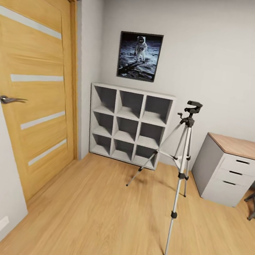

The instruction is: Attach the digital camera to the camera tripod in the bedroom.

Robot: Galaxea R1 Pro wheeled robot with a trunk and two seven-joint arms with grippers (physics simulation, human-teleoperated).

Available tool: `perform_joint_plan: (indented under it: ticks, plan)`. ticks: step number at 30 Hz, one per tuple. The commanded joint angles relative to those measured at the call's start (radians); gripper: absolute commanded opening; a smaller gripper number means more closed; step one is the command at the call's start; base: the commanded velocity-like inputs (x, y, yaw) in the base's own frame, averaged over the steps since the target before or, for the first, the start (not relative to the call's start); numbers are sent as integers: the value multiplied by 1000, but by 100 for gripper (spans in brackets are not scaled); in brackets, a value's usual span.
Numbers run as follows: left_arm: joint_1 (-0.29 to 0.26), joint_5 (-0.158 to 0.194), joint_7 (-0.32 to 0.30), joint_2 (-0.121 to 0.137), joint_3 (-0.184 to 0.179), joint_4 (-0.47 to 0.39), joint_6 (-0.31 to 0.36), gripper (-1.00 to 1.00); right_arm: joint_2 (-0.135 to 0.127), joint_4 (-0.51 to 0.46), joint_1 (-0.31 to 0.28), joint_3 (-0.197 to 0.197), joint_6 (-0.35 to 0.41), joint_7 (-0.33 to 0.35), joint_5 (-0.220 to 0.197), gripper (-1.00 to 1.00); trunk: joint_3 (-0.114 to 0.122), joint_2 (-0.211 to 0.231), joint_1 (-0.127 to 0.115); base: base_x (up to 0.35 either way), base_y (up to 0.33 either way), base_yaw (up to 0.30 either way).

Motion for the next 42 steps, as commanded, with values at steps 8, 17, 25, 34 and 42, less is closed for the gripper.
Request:
perform_joint_plan:
  ticks: [8,17,25,34,42]
  plan:
    - [1,2,0,-1,1,-2,-8,100,0,0,0,-7,-2,3,0,100,-1,0,0,0,0,-300]
    - [1,2,0,-1,1,-2,-8,100,0,0,0,-7,-2,3,0,100,-1,0,0,0,0,-300]
    - [1,2,0,-2,1,-2,-8,100,0,0,0,-7,-2,3,0,100,-1,0,0,0,0,-300]
    - [1,2,0,-2,1,-2,-8,100,0,0,0,-7,-2,3,0,100,-1,0,0,0,0,-300]
    - [1,2,0,-1,1,-2,-8,100,0,0,0,-8,-2,3,0,100,-1,0,0,0,0,-300]
